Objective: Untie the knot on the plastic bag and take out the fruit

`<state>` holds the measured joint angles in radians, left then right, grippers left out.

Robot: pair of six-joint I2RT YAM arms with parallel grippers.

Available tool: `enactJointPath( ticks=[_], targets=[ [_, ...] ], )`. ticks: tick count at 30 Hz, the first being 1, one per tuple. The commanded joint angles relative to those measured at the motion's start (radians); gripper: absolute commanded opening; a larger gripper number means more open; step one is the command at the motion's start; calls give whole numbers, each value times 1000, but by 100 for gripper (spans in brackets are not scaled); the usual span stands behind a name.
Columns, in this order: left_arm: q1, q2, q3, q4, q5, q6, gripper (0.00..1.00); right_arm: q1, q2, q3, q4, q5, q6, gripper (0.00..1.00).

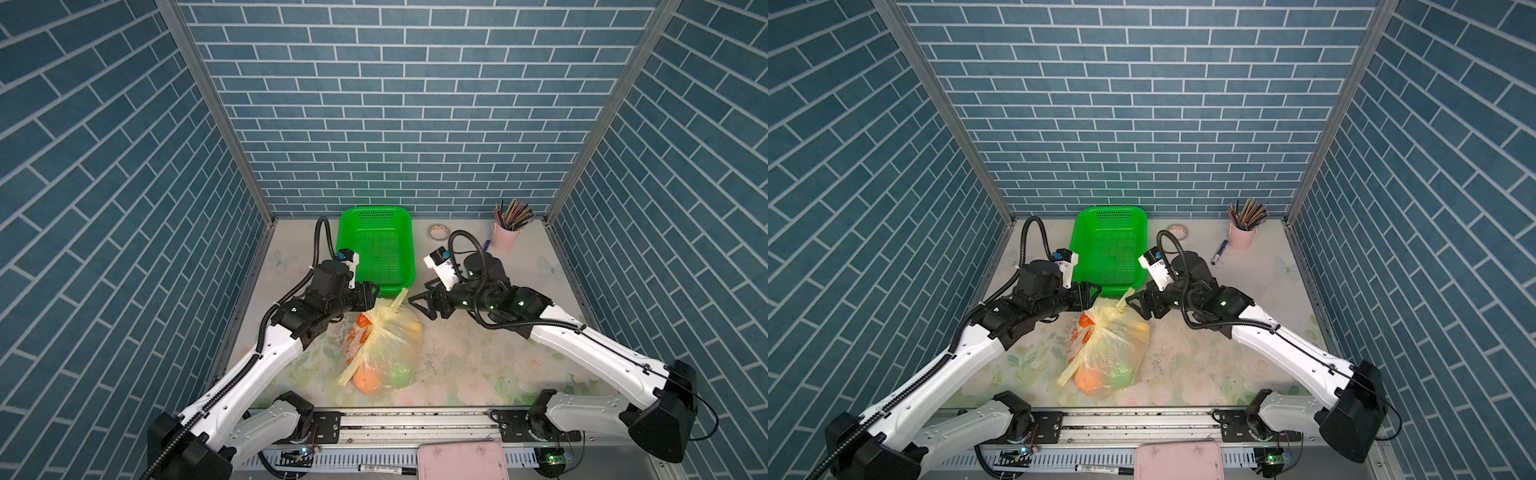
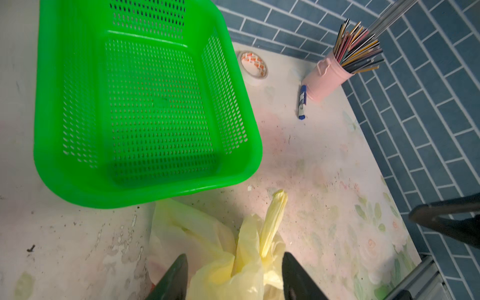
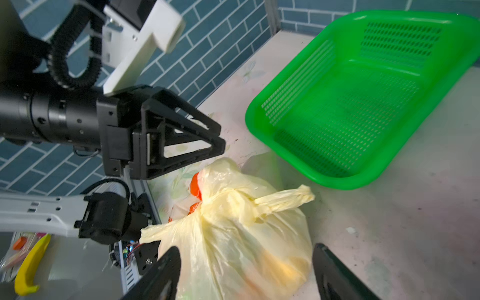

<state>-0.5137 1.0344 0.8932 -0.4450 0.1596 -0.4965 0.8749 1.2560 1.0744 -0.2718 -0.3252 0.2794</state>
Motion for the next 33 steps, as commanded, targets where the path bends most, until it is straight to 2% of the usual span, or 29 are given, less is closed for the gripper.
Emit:
enactJointPath(
  ticks=[1,4,7,11,19,23,27,30,33],
  targets=[
    [-8,1,-36,-65,51,-19,57,52,50,30,-32,13,-30,80],
    [-12,-2,-62,-46,101,-17,53,87,100,31,-22,21,-11,80],
    [-10,0,-88,-20,137,-32,45,116,149,24,7,18,11,77],
    [-13,3,-112,-11,136,-36,37,140,200,10,69,1,40,68],
    [-14,13,-118,-35,114,-10,23,170,297,14,135,-53,73,65],
    [-14,16,-120,-29,114,-10,16,174,344,42,124,-81,70,50],
    [-14,21,-114,-35,90,-11,7,174,374,67,94,-84,58,24],
    [-14,27,-105,-44,56,-17,3,174,375,63,101,-84,58,8],
    [-14,24,-102,-43,30,-19,0,175,367,50,113,-86,58,2]
  ],
)
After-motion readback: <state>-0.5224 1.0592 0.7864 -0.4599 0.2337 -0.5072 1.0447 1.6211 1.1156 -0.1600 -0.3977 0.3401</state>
